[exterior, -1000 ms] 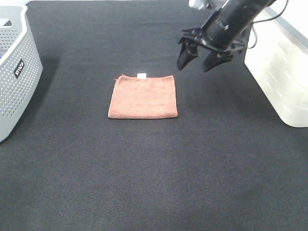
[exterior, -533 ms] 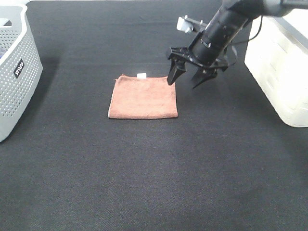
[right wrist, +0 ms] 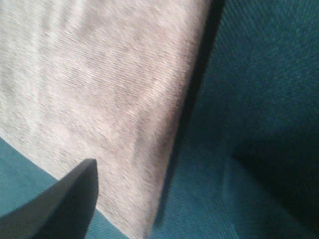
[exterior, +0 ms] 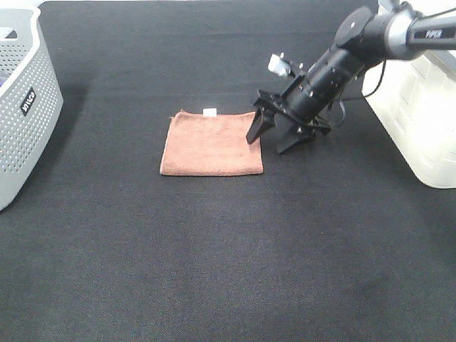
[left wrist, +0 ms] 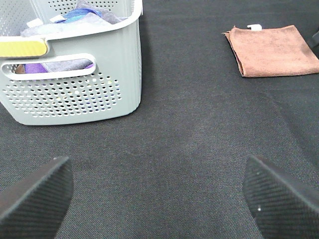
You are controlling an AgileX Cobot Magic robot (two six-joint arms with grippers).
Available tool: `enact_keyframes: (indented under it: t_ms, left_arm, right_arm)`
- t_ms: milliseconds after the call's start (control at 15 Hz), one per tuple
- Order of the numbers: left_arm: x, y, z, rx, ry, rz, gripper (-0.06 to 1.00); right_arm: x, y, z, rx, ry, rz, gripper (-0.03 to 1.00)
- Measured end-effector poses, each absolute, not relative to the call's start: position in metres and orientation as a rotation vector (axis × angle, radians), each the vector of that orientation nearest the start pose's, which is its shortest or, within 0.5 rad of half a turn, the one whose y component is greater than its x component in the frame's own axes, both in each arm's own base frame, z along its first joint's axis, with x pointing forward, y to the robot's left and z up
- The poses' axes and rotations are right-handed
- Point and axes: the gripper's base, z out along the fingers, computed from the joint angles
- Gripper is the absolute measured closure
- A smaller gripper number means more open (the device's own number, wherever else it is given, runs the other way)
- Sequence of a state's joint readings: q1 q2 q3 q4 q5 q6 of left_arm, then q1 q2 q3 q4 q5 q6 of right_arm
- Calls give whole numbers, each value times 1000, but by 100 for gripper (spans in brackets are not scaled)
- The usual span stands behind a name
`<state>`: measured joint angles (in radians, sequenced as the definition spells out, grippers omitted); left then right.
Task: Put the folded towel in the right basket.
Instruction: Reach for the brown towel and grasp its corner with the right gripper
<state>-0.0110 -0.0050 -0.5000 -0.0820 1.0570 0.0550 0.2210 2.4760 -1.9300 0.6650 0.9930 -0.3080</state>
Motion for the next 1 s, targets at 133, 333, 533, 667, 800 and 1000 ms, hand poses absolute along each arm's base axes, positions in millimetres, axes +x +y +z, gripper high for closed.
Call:
enact_keyframes:
  t_ms: [133, 333, 533, 667, 800, 1000]
  left_arm:
    - [-6, -6, 278, 71, 2032, -70, 7]
    - [-6, -6, 278, 71, 2032, -70, 7]
    - [-6, -6, 278, 71, 2032, -70, 7]
    - [-6, -6, 278, 71, 2032, -70, 7]
    - [-6, -6, 278, 71, 2032, -70, 7]
    - [-6, -6, 278, 71, 2032, -70, 7]
  right_arm:
    - [476, 158, 99, -265, 2867, 864, 29]
    - [473, 172, 95, -312, 2854, 899, 34]
    - [471, 184, 90, -331, 2839, 894, 65]
    - [472, 184, 89, -321, 2837, 888, 88]
    - [472, 183, 89, -327, 2842, 878, 96]
    - [470, 181, 127, -391, 2790, 841, 96]
